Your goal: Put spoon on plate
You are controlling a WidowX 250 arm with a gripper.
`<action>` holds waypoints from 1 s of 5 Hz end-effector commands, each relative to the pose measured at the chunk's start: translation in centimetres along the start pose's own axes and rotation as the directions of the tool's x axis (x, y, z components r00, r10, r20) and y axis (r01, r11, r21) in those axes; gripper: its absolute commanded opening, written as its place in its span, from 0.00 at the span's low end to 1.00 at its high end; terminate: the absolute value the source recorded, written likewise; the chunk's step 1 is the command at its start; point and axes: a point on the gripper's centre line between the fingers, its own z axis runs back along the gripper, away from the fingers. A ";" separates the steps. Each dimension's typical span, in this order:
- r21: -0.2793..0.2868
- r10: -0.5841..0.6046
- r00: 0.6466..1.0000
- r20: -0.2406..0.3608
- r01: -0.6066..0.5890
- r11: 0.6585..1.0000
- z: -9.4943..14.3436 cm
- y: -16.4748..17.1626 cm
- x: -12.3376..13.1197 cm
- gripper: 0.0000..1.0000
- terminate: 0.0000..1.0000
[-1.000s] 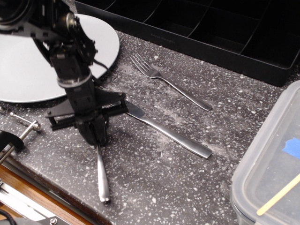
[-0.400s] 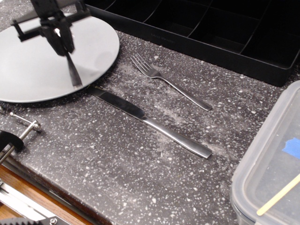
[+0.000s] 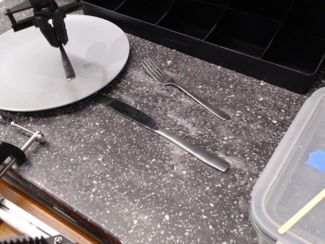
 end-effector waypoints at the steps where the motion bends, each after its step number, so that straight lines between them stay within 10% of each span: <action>1: 0.042 -0.114 0.986 0.117 0.110 0.993 -0.8 0.6 0.7 0.00 0.00; 2: 0.076 -0.126 0.984 0.124 0.117 0.990 -1.5 0.7 1.0 0.00 0.00; 3: 0.137 -0.096 0.991 0.095 0.083 0.987 -1.5 0.6 1.5 1.00 0.00; 4: 0.137 -0.096 0.991 0.095 0.083 0.987 -1.5 0.6 1.5 1.00 0.00; 5: 0.137 -0.096 0.991 0.095 0.083 0.987 -1.5 0.6 1.5 1.00 1.00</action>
